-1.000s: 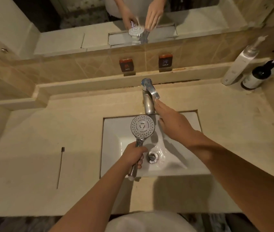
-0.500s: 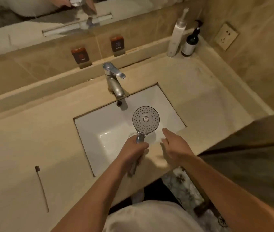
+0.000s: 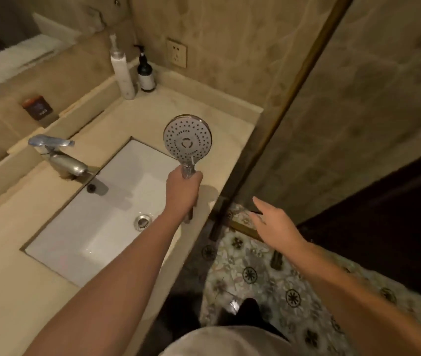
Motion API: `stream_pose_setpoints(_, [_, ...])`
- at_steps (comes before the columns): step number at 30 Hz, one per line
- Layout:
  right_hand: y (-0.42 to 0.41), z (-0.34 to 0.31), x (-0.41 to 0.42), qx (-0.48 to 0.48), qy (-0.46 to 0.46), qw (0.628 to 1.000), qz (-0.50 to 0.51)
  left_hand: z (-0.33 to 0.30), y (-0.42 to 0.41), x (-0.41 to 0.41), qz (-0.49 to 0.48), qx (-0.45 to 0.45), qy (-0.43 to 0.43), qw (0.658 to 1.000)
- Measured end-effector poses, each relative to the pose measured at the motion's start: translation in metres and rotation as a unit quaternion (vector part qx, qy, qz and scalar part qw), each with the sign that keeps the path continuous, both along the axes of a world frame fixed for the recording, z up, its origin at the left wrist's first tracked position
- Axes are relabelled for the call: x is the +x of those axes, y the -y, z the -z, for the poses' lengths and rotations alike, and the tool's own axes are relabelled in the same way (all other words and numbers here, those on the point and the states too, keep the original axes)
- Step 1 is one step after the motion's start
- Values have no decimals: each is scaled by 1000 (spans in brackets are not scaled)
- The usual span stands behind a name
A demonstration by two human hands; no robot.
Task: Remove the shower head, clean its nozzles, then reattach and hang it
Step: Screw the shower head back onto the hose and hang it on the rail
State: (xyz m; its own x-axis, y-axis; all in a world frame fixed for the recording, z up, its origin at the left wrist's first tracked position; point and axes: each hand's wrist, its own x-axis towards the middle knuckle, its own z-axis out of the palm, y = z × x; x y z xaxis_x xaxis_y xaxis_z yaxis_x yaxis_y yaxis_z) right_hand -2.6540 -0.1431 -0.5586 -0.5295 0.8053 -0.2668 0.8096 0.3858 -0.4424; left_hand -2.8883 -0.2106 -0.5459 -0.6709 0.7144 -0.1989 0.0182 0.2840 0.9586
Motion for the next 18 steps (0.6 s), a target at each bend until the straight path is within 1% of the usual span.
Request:
stream_pose_setpoints(3, [-4,-9,46,23,-3,999,44,-12,-31,51,35,35,-14,999])
stream_pose_setpoints(8, [-6,-29,140,65,-17,987,144,-24,-70,171,145,64,-20,987])
stream_pose_setpoints(13, [2,-43,278,94,-48,963,248,-42,-93,323,265,67,-20,962])
stream_pose_setpoints(18, [28,-47,426,103,-49,923,367,-55,-95,490,373,66,-16,925])
